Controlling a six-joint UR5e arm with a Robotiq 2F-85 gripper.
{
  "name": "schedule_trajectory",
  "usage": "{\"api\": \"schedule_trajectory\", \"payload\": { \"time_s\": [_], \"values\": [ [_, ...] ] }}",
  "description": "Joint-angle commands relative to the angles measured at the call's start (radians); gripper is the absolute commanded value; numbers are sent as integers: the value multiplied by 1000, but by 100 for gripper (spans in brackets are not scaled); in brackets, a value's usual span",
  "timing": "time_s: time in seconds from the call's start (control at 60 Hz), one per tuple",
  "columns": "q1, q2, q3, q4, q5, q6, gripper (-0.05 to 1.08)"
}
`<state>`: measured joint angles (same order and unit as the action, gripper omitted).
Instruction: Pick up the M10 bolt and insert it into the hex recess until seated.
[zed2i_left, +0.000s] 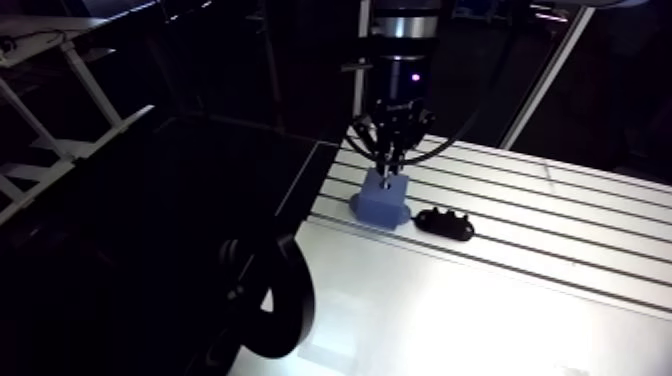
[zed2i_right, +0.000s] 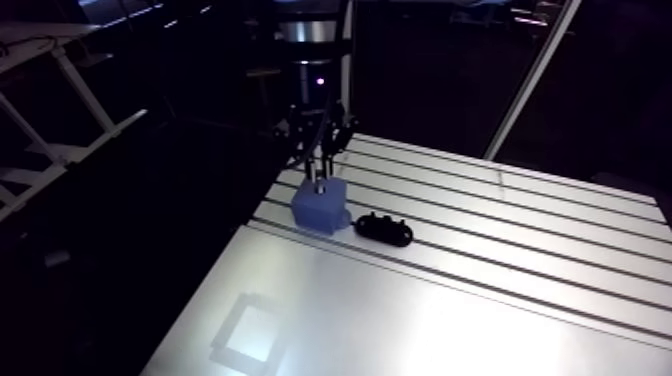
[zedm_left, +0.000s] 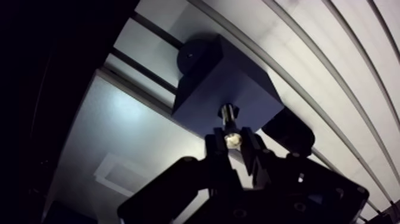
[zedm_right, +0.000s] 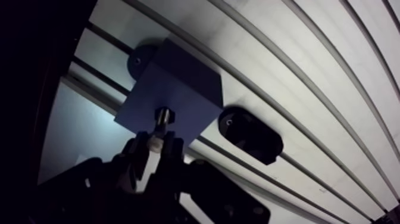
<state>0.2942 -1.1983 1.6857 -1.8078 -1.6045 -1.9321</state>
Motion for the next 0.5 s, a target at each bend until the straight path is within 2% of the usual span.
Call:
{"api": "schedule_trajectory", "payload": {
  "time_s": [0.017, 0.5],
  "values": [
    [-1, -2, 7, 0, -2, 0, 108],
    [-1, -1, 10, -2, 1, 2, 108]
  ]
}}
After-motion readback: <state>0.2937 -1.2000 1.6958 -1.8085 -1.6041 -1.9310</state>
